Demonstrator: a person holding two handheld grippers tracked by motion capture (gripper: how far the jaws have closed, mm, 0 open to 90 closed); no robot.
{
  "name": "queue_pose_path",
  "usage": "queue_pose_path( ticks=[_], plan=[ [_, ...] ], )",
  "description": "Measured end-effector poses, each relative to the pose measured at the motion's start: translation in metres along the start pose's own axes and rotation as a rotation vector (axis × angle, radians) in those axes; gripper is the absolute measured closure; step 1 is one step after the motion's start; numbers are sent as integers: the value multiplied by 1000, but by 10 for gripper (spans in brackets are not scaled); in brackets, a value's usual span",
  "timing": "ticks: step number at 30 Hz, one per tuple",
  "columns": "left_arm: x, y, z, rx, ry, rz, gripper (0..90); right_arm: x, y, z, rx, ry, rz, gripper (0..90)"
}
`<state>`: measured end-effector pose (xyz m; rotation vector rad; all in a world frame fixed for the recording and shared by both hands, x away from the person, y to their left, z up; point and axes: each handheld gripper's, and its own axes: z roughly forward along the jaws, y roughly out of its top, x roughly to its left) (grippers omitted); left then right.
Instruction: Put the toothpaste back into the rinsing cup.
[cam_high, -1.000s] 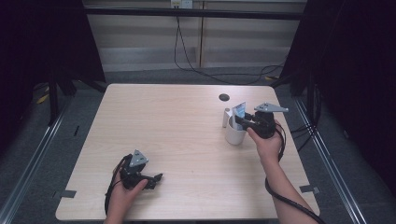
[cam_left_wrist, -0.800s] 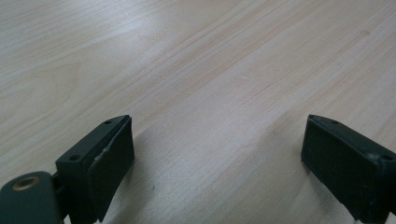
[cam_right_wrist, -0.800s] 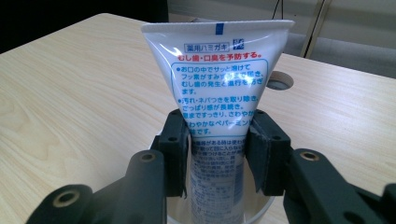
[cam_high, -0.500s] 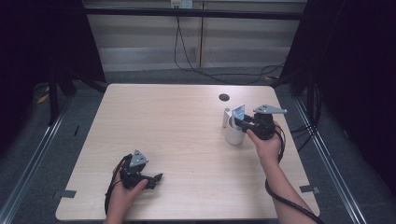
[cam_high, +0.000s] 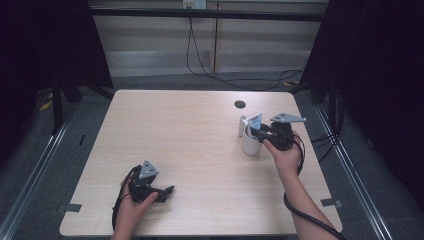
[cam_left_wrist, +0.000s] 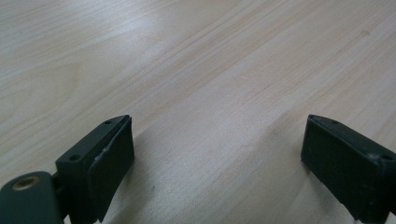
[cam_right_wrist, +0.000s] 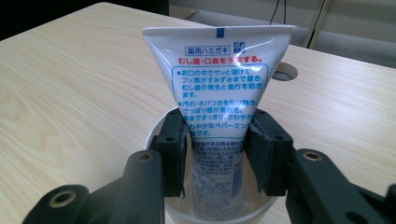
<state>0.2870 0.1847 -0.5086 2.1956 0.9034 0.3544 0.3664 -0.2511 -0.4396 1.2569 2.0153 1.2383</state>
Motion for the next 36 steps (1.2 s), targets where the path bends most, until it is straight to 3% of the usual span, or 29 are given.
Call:
queue_pose_path(
  ticks=[12, 22, 30, 36],
  plan=[
    [0, 0, 0, -2, 2, 3, 94, -2, 0, -1, 3, 5, 8, 586],
    [0, 0, 0, -2, 2, 0, 95, -2, 1, -3, 5, 4, -16, 564],
    [0, 0, 0, -1, 2, 1, 95, -3, 2, -5, 2, 1, -11, 506],
    [0, 0, 0, -1, 4, 1, 96, -2, 2, -5, 7, -4, -9, 407]
  ],
)
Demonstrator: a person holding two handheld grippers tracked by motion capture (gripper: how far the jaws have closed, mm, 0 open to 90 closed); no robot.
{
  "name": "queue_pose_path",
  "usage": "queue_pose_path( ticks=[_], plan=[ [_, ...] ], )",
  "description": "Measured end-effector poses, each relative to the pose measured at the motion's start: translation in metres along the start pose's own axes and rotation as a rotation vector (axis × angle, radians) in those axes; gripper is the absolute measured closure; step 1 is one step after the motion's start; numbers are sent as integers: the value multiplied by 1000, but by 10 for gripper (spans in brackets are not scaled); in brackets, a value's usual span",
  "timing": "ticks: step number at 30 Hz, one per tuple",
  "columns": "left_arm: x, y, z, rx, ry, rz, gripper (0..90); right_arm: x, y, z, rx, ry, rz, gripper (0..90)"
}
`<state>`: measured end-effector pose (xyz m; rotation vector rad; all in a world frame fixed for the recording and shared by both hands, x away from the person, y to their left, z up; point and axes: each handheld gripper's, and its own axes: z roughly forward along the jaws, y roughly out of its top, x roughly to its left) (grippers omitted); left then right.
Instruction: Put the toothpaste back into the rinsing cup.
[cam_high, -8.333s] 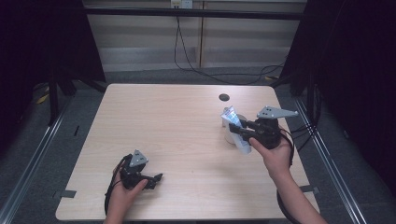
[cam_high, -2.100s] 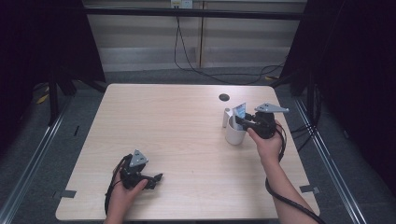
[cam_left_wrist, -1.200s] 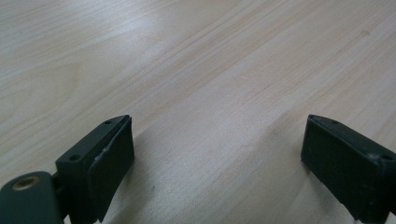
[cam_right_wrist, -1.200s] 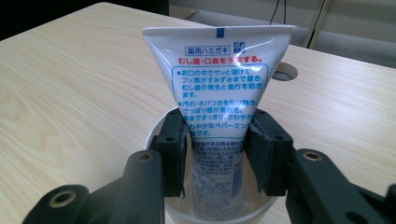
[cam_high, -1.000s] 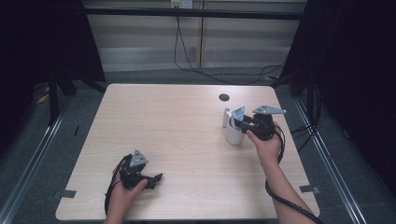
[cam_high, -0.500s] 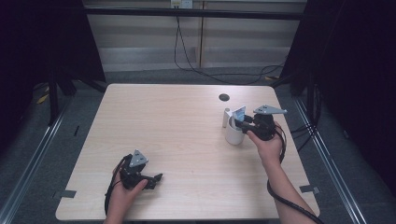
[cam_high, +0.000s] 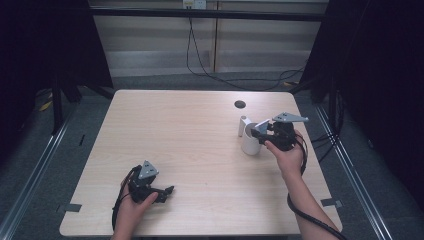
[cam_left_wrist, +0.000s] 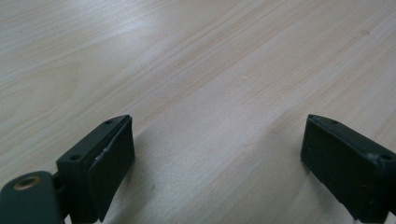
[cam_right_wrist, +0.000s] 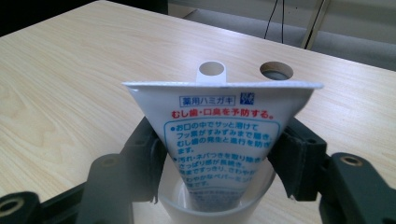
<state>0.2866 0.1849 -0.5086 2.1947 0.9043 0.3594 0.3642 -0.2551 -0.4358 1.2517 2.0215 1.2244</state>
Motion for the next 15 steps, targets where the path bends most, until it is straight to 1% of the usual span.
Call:
queue_pose_path(
  ticks=[3, 10, 15],
  plan=[
    [0, 0, 0, 0, -1, 0, 95, 1, 0, 0, 2, -3, -5, 352],
    [0, 0, 0, -1, -2, 0, 96, 0, 1, -2, 11, 9, 18, 244],
    [0, 0, 0, 0, -1, 2, 96, -1, 0, -4, 10, 9, 20, 226]
  ],
)
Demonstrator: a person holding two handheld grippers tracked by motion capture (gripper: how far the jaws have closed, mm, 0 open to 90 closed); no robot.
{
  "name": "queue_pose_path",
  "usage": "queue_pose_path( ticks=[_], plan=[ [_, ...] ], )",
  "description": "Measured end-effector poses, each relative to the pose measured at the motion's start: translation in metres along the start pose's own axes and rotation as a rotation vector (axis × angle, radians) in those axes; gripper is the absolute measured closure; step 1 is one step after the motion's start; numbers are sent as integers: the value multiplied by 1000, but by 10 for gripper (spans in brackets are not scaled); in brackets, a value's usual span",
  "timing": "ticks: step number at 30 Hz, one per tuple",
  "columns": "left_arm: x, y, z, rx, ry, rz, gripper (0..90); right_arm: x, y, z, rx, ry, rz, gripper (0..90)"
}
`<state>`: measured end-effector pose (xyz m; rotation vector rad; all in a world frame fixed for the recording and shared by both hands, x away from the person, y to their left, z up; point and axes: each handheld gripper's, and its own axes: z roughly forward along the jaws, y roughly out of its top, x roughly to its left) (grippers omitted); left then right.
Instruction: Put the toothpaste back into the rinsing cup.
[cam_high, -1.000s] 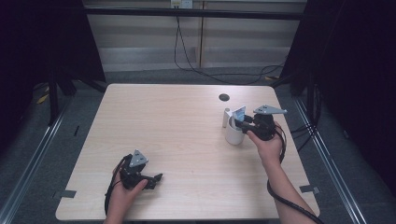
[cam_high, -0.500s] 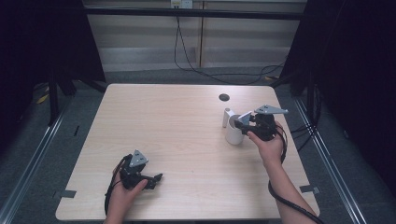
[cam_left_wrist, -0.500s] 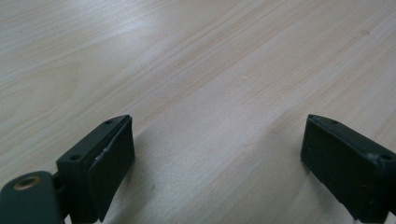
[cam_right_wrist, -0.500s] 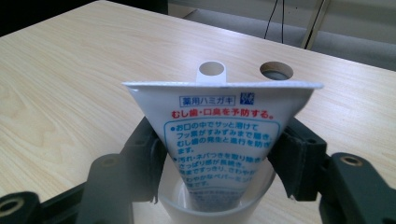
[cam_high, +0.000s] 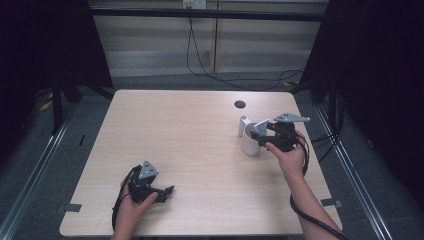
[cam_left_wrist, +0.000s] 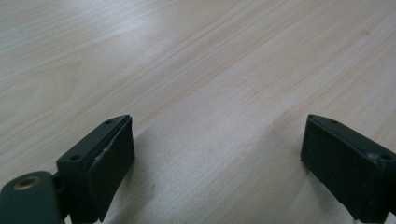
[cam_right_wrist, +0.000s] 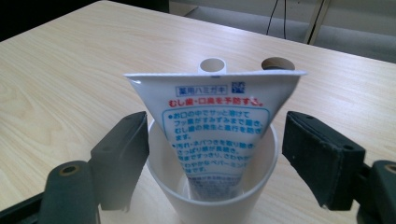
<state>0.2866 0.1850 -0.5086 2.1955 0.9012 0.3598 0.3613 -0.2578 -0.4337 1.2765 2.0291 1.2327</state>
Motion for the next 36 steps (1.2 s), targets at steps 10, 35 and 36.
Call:
queue_pose_path(
  ticks=[10, 35, 36],
  plan=[
    [0, -1, -1, -4, 1, -8, 99, 4, -2, -7, 23, 15, -23, 210],
    [-1, -1, -1, -3, 2, -9, 99, 6, -7, -28, 26, 62, -42, 141],
    [0, -1, -1, -4, 2, -8, 99, 6, -8, -29, 31, 62, -51, 141]
  ],
)
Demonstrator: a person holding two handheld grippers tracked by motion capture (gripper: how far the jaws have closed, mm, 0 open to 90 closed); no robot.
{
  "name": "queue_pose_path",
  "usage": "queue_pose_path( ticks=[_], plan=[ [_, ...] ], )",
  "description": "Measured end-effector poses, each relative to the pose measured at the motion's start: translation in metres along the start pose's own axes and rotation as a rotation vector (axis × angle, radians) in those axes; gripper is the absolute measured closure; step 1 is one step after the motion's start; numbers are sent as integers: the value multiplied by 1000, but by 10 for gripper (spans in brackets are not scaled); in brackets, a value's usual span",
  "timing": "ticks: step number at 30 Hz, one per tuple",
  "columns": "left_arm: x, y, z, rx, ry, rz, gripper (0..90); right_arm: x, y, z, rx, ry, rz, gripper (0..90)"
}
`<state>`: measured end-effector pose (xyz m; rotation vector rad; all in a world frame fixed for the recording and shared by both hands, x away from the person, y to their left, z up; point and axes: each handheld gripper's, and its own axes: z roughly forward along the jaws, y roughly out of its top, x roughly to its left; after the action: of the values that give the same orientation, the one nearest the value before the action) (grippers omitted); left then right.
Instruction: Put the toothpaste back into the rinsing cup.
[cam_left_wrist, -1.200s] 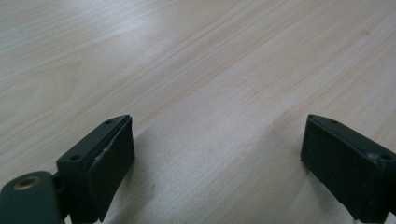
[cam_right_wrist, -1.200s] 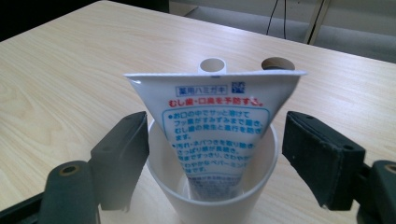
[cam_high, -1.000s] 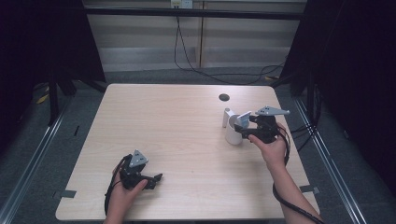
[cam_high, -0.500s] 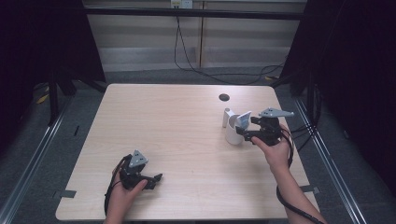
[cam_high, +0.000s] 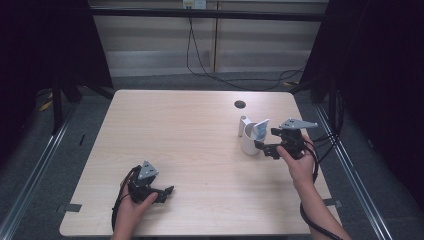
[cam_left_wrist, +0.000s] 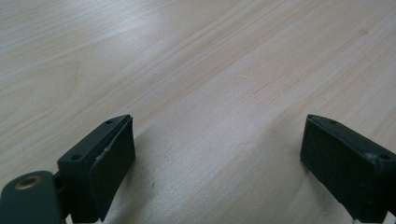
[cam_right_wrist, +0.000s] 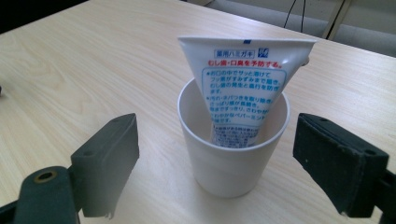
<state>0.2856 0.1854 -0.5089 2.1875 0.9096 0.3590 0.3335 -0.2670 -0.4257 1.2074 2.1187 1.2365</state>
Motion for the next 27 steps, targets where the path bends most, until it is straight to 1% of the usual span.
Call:
queue_pose_path(
  ticks=[2, 4, 6, 14, 17, 19, 23, 27],
  plan=[
    [0, 0, 0, 0, 0, 0, 99, 1, -2, -1, 7, 0, -12, 141],
    [0, 0, 0, 0, 0, 0, 99, 1, -3, -2, 12, 7, -10, 141],
    [0, 0, 0, 0, 0, 0, 99, 1, -5, -4, 16, 6, -19, 141],
    [0, 0, 0, 0, 0, 0, 99, 1, -10, -11, 21, 11, -18, 142],
    [0, 0, 0, 0, 0, 0, 99, 1, -12, -13, 20, 22, -16, 142],
    [0, 0, 0, 0, 0, 0, 99, 1, -13, -15, 14, 29, -5, 142],
    [0, 0, 0, 0, 0, 0, 99, 3, -15, -18, 19, 31, -18, 142],
    [0, 0, 0, 0, 0, 0, 99, 3, -18, -20, 27, 29, -21, 143]
  ],
)
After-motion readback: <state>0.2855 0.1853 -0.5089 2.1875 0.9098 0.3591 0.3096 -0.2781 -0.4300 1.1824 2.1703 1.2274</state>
